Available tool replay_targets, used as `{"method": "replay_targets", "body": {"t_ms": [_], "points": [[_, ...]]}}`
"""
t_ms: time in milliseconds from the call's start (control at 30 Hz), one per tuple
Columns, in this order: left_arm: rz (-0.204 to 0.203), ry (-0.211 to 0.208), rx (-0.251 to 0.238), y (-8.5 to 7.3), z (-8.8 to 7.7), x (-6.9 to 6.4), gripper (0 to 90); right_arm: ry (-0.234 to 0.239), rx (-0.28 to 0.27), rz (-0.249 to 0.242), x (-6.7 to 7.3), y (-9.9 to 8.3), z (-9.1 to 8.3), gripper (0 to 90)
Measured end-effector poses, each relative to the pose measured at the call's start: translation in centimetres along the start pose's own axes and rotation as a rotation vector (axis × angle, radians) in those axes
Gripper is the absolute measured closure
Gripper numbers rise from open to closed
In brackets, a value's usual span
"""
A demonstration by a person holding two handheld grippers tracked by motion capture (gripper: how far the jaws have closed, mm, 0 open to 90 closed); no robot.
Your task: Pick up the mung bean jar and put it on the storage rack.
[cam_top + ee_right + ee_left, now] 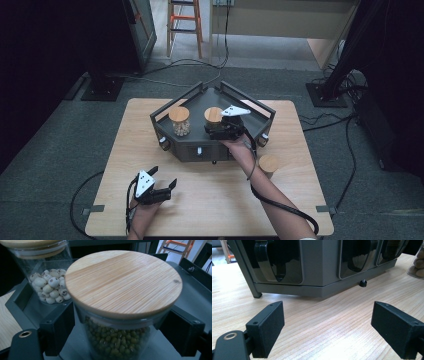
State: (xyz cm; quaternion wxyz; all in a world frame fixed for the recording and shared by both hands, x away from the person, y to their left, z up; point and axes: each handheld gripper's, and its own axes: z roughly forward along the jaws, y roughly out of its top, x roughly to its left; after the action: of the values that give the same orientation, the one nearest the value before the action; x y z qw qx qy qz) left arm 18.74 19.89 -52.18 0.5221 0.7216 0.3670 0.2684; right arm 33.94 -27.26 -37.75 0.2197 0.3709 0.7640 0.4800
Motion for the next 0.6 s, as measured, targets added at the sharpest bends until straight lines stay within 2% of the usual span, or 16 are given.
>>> {"method": "replay_targets", "body": {"t_ms": [233, 433, 600], "points": [[0.0, 0.0, 0.002, 0.0, 0.0, 0.0, 11.4, -0.014, -0.014, -0.002, 0.3, -0.4, -0.6, 13.9], [0.002, 0.002, 0.004, 0.1, 0.1, -0.1, 11.4, -0.007, -0.026, 0.016, 0.1, -0.9, -1.4, 13.9], [-0.001, 0.002, 0.005, 0.1, 0.1, -0.1, 11.4, -0.007, -0.025, 0.008, 0.0, -1.0, -1.9, 13.9]]}}
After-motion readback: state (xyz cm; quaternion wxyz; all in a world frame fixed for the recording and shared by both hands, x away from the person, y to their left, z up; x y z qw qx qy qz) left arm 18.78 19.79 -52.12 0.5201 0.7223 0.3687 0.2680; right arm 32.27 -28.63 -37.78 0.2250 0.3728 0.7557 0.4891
